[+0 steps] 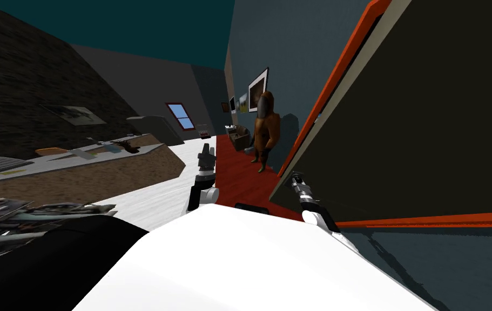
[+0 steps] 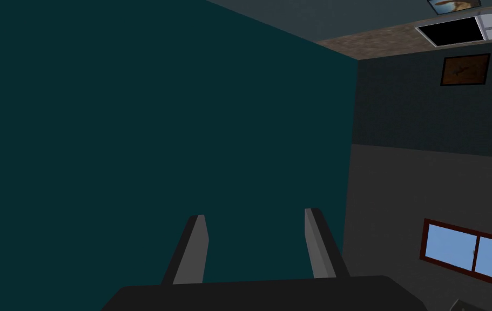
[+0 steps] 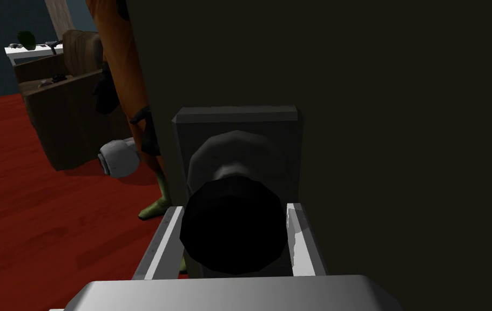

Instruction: Pull the door open

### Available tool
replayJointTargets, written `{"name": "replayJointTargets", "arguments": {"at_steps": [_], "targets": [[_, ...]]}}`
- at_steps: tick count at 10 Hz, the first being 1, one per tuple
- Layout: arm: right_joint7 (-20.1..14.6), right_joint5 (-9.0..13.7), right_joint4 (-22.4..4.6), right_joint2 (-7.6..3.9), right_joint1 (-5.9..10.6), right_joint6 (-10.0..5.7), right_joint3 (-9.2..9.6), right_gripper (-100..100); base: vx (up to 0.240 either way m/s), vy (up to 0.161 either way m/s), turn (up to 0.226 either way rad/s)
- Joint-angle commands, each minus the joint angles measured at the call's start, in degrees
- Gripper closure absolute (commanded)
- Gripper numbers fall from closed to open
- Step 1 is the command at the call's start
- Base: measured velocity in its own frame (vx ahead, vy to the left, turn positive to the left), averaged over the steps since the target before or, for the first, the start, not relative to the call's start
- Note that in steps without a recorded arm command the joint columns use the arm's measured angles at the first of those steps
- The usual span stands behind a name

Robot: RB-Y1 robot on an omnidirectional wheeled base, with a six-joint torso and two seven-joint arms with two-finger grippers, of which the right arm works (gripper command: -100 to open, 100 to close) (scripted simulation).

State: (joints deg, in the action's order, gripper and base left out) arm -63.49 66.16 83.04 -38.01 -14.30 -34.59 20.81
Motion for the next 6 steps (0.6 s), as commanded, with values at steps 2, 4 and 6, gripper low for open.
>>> {"name": "replayJointTargets", "arguments": {"at_steps": [2, 4, 6], "targets": [[-0.8, -0.3, 0.1, -0.76, -0.08, -0.53, 0.63, 100, -0.139, -0.017, 0.116], [-1.6, -0.5, 0.3, -1.53, -0.17, -1.06, 1.28, 100, -0.209, -0.051, 0.120], [-2.4, -0.8, 0.5, -2.39, -0.26, -1.66, 1.99, 100, -0.208, -0.053, 0.135]]}}
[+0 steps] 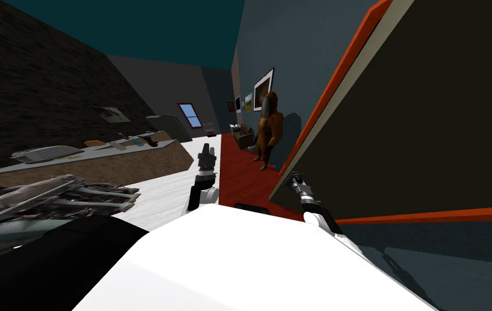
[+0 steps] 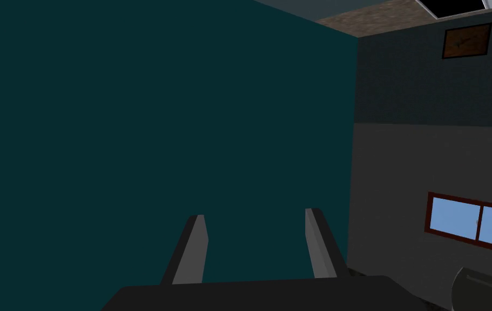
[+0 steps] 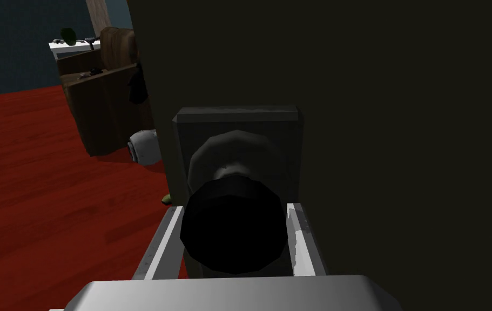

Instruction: Pull the door open

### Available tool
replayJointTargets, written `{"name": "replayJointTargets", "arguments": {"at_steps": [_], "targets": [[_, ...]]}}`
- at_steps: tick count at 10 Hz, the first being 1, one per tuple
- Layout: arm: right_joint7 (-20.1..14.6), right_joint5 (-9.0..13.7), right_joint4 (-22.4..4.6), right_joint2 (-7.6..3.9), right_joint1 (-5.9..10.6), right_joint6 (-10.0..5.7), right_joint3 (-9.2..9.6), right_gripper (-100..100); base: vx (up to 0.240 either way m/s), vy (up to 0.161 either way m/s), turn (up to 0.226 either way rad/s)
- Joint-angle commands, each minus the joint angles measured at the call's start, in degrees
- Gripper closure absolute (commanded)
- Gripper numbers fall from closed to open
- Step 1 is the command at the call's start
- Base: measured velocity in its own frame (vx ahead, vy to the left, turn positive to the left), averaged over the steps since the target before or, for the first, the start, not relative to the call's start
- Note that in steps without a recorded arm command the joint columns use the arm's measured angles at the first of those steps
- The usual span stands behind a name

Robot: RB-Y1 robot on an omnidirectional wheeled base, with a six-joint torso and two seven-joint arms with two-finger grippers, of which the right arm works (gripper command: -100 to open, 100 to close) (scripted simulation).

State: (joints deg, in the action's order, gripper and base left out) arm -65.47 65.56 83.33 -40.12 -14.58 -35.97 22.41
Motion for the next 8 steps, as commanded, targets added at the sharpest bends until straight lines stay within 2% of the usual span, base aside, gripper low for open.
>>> {"name": "replayJointTargets", "arguments": {"at_steps": [1, 5, 6, 7, 8], "targets": [[-0.9, -0.3, 0.2, -0.70, -0.03, -0.57, 0.74, 100, -0.204, -0.068, 0.132], [-2.2, -0.8, 0.5, -2.02, -0.18, -1.48, 1.83, 100, -0.185, -0.054, 0.111], [-2.1, -0.7, 0.2, -1.82, -0.16, -1.22, 1.84, 100, -0.071, -0.014, 0.025], [-3.7, -1.4, 0.7, -3.46, -1.42, -2.84, 3.12, 100, -0.142, -0.038, 0.143], [-4.1, -1.6, 0.9, -3.95, -1.76, -3.34, 3.45, 100, -0.182, -0.061, 0.125]]}}
